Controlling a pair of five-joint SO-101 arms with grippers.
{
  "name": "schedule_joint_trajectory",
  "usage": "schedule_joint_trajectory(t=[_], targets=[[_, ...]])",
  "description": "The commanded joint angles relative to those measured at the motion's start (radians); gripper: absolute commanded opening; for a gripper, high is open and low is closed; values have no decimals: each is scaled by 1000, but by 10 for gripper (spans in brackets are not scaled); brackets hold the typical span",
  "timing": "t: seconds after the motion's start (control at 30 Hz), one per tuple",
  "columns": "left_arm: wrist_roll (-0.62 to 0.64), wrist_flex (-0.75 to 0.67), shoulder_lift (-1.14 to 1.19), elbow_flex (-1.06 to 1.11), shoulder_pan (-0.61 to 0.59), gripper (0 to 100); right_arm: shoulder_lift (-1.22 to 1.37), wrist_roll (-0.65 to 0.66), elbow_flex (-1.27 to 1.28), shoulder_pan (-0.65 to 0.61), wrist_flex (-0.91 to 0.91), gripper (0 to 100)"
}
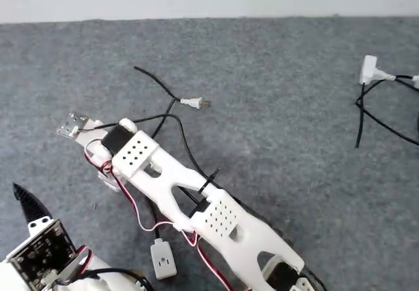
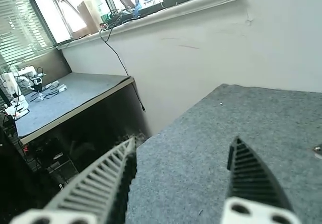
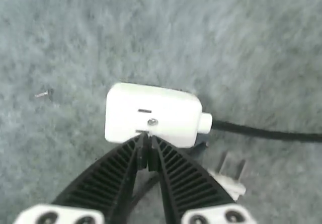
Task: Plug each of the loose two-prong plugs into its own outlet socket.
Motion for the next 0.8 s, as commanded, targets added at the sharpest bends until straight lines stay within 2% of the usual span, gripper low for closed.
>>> schedule_joint_trajectory(t=[0.0, 0.37, 0.53, 0.77], targets=[[-15, 5, -12, -33, -6, 284, 67, -15, -38, -21, -5, 9], [-14, 34, -12, -35, -5, 284, 71, -20, -49, -19, 10, 9], [-15, 38, -12, -28, -5, 284, -10, -23, -259, 54, 202, 9], [-14, 37, -12, -27, 5, 284, -87, -48, -299, 148, 213, 12]])
